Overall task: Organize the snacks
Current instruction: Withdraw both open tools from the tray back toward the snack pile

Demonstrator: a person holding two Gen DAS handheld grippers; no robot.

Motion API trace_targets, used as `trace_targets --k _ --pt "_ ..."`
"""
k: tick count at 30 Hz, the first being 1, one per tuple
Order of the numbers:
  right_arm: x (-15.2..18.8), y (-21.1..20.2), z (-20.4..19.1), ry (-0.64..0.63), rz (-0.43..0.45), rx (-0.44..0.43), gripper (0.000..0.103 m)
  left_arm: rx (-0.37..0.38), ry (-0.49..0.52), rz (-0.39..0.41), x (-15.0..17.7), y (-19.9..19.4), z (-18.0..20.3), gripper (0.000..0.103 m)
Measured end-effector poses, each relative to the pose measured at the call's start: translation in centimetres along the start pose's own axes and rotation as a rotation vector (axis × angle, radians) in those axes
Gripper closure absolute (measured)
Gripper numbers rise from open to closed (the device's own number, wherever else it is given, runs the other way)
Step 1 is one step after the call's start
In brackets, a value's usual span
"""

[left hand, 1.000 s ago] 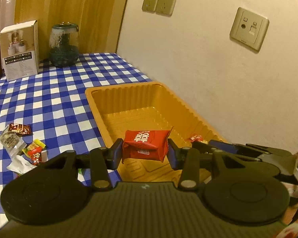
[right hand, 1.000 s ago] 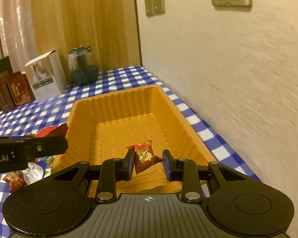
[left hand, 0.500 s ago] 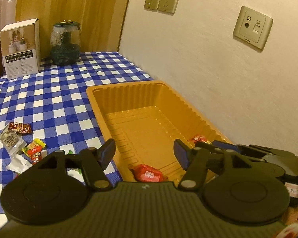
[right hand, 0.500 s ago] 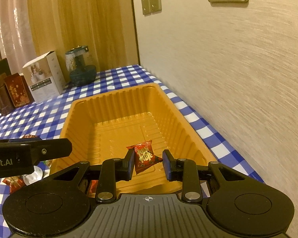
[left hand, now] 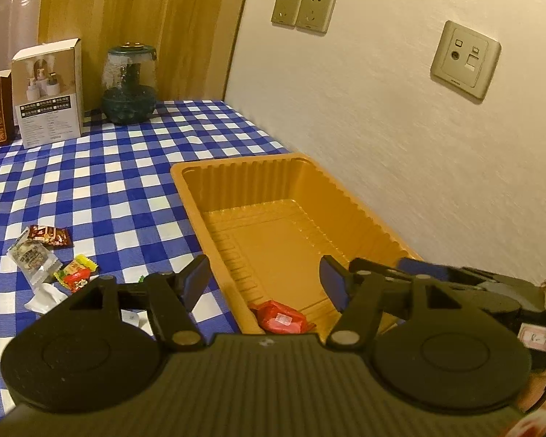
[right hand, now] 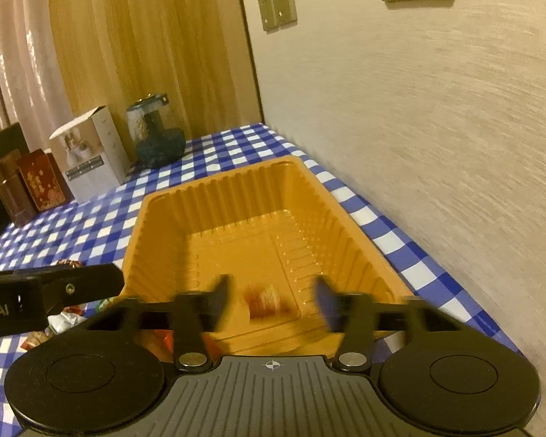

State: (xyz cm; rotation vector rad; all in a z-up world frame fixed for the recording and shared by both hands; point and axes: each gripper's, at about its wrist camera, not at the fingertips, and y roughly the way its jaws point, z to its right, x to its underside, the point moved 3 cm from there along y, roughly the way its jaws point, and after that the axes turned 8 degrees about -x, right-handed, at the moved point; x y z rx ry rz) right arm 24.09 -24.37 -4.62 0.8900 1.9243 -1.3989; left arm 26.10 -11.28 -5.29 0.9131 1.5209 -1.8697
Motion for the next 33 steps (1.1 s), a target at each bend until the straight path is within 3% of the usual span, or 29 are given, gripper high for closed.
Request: trace_targets --k 15,23,33 --pt "-0.1 -0.2 -1.0 -0.030 0.018 -0.005 0.035 -0.047 -0.007 0.022 0.3 -2.0 -2.2 0.038" --pt "-0.1 -0.8 -2.4 -0.074 0.046 -0.017 0.035 -0.112 -0.009 0.044 1.3 -4.8 -5.1 0.038" --pt "0.8 -1.9 -6.7 -0.158 0.093 -0.121 0.035 -0.223 0.011 0.036 3.7 -8.3 -10.6 0.038"
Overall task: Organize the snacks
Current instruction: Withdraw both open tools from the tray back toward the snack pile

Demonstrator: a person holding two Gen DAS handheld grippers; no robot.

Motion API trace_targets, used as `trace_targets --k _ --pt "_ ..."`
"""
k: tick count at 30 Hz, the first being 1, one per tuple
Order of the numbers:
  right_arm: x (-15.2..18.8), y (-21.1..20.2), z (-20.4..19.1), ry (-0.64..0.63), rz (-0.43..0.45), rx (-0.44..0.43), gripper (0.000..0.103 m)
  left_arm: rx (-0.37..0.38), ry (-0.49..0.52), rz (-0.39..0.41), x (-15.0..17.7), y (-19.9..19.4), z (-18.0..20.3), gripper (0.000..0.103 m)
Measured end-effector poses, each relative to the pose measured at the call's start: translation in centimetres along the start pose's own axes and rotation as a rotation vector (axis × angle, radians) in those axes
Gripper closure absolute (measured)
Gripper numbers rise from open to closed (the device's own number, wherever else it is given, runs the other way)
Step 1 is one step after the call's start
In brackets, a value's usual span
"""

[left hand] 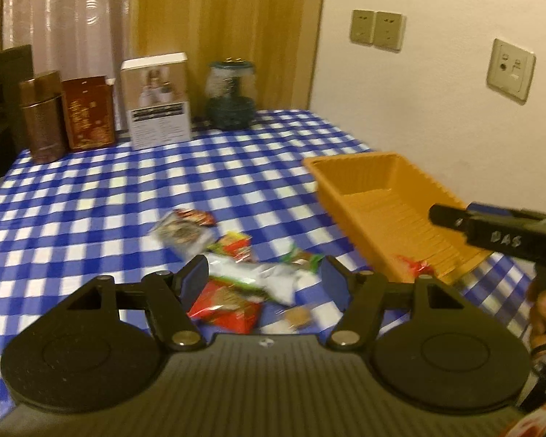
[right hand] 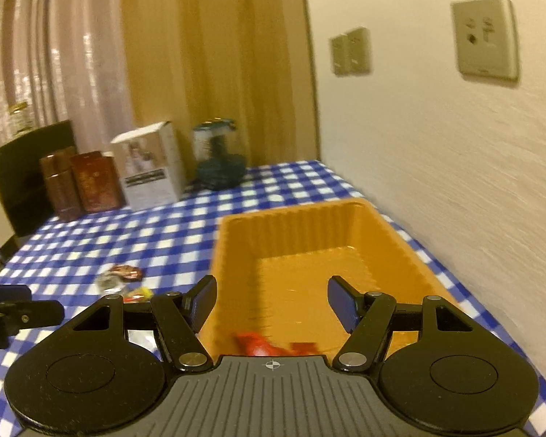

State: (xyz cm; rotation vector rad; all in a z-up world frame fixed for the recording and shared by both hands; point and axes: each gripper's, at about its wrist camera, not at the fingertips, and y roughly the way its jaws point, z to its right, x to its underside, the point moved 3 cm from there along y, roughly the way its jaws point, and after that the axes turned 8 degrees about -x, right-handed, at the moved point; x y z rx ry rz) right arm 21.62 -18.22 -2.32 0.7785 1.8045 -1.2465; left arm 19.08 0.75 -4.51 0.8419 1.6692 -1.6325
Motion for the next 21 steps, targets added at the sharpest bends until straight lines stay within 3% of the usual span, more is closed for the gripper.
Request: trace_targets --k 8,17,21 --pt "1.1 -0.2 -4.8 -0.070 0.005 -0.101 0.035 -0.051 -0.002 -0.035 2.1 -0.5 -4.1 0.037" --pt "4.4 1.0 -10.1 -0.131 -0.091 -0.186 0.035 -0.068 0.015 -0.055 3.0 0.7 -6.8 0.037" --pt "5.9 2.5 -11.5 -0.128 -0.152 -0.181 0.036 -0.066 0.027 -0.069 3.5 1.5 -7.5 0.035"
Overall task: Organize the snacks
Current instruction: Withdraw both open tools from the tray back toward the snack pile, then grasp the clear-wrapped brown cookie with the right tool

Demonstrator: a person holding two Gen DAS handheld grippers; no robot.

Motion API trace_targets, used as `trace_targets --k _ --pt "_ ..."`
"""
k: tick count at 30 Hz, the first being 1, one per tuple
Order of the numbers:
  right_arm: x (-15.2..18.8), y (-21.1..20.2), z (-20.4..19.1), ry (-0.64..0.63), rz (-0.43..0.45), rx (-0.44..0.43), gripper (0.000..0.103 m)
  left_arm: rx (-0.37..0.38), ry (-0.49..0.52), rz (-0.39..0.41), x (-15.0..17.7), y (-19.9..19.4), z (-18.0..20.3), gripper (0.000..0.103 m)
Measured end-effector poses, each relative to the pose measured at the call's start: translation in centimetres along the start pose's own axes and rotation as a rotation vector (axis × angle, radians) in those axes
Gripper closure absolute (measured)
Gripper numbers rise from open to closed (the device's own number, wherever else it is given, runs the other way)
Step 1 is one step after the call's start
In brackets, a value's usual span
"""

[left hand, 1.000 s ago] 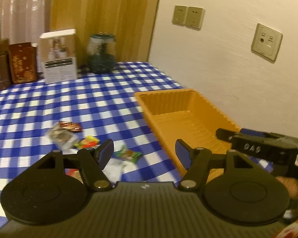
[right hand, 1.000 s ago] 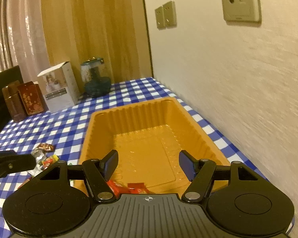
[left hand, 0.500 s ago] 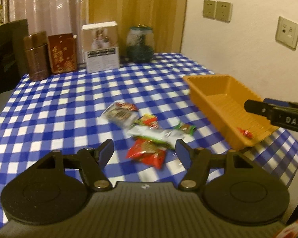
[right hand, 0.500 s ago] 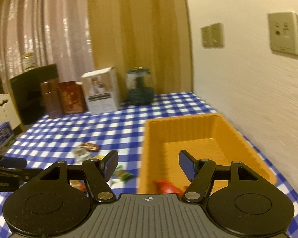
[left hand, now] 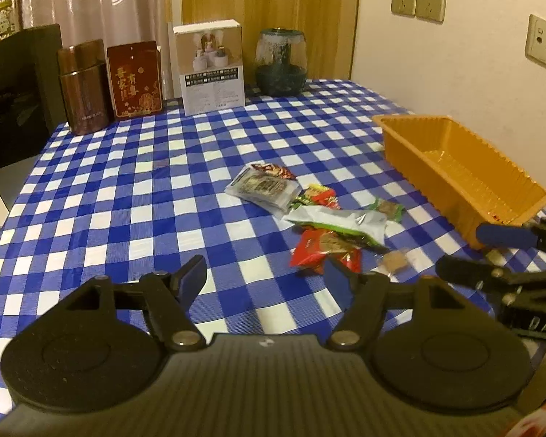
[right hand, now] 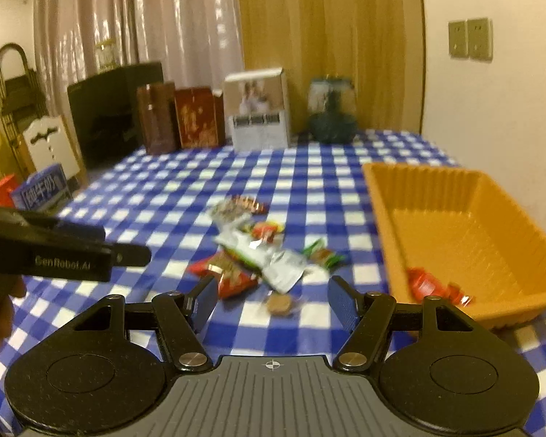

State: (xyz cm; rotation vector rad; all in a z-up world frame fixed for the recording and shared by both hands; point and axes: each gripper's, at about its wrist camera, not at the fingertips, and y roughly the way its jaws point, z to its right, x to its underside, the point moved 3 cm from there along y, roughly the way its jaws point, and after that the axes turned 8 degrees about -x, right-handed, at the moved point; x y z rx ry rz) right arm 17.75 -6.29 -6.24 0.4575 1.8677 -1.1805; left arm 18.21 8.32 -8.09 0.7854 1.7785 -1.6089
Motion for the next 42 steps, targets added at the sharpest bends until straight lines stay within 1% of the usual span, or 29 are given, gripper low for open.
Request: trace_targets --k 4,9,13,15,20,24,25,29,31,33,42 --pt "0.8 2.2 -0.4 0.001 -0.053 0.022 0.036 0.012 -0.008 -0.010 0.2 1.1 -0.5 0.035" --pt "1.6 4.3 0.0 0.013 -0.100 0.074 0.036 0.029 -0.011 -0.028 0.6 2.5 -0.9 0.035" --pt "1.8 6.1 0.8 0.028 -0.113 0.123 0.036 0.036 -0.023 -0.041 0.6 3.4 -1.4 0.034" --pt "1.8 6.7 1.1 0.049 -0.116 0.127 0.036 0.040 -0.031 -0.040 0.6 3.7 -1.6 0.033" --pt "1.8 8.1 1.1 0.031 -0.116 0.157 0.036 0.052 -0.047 -0.053 0.7 4.2 -1.8 0.033" --pt "1.8 8.2 1.0 0.029 -0.112 0.162 0.049 0.063 -0.041 -0.055 0.8 4.2 -1.5 0.032" --pt "1.8 8.2 0.8 0.021 -0.112 0.159 0.051 0.065 -0.040 -0.056 0.7 4.2 -1.4 0.032" --pt "1.8 8.2 0.7 0.027 -0.110 0.156 0.053 0.073 -0.036 -0.058 0.8 4.3 -1.1 0.032" --pt "1.8 8.1 0.7 0.023 -0.109 0.160 0.057 0.079 -0.032 -0.057 0.8 4.3 -1.0 0.032" --pt "1.7 7.9 0.6 0.014 -0.099 0.163 0.068 0.083 -0.024 -0.054 0.7 4.3 -0.9 0.032" --pt "1.5 7.7 0.9 0.037 -0.093 0.154 0.069 0.097 -0.010 -0.059 0.7 4.4 -0.2 0.031"
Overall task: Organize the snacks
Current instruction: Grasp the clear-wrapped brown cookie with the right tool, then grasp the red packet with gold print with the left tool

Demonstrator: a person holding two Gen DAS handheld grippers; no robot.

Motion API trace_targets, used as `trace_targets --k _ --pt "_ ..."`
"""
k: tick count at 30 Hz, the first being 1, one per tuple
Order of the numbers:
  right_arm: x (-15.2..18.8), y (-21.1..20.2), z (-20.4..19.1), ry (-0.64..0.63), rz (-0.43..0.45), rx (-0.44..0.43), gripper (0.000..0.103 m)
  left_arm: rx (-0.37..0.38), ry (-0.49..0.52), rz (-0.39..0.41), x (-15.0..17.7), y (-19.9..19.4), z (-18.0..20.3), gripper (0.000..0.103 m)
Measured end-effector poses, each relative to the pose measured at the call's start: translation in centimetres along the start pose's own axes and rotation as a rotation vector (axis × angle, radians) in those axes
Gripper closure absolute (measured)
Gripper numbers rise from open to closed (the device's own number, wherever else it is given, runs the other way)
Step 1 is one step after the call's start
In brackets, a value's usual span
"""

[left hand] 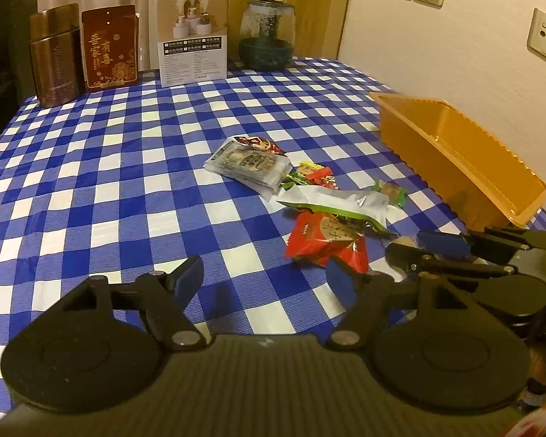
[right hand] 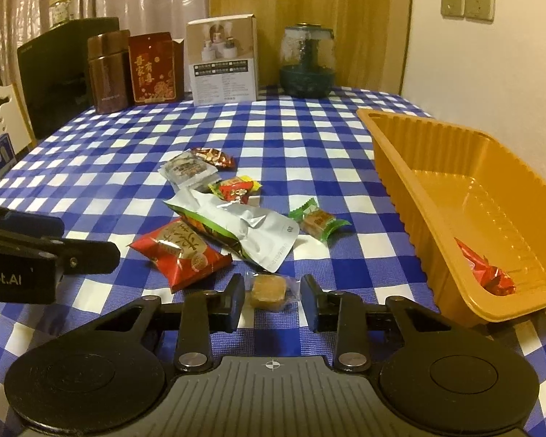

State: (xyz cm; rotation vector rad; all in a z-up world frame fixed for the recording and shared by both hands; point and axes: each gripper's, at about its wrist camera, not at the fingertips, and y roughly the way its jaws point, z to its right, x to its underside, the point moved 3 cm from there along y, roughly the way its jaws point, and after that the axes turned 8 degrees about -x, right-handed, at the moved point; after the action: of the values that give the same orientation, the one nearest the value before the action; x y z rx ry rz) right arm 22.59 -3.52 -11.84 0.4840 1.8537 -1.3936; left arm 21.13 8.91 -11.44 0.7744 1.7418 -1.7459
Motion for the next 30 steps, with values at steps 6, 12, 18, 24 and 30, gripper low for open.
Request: trace_targets --k 6,12,18,24,30 --pt "-0.6 -1.0 0.2 0.006 0.041 0.005 0.069 0.016 0.019 0.006 -0.1 0.3 0.5 0.030" --pt "-1.6 -2.0 0.8 0.024 0.086 0.009 0.069 0.052 0.045 0.021 -0.5 1.0 1.5 0.028" --pt "-2.3 -3.1 1.6 0.032 0.131 0.016 0.069 0.101 0.094 0.035 -0.8 2.0 3.3 0.026" --pt "-2.6 -3.3 1.8 0.030 0.143 0.023 0.069 0.094 0.171 0.032 -0.7 3.5 5.0 0.026" --pt "-2.5 -3.4 2.1 0.042 0.143 0.021 0.069 0.096 0.199 0.021 -0.6 4.6 5.6 0.030"
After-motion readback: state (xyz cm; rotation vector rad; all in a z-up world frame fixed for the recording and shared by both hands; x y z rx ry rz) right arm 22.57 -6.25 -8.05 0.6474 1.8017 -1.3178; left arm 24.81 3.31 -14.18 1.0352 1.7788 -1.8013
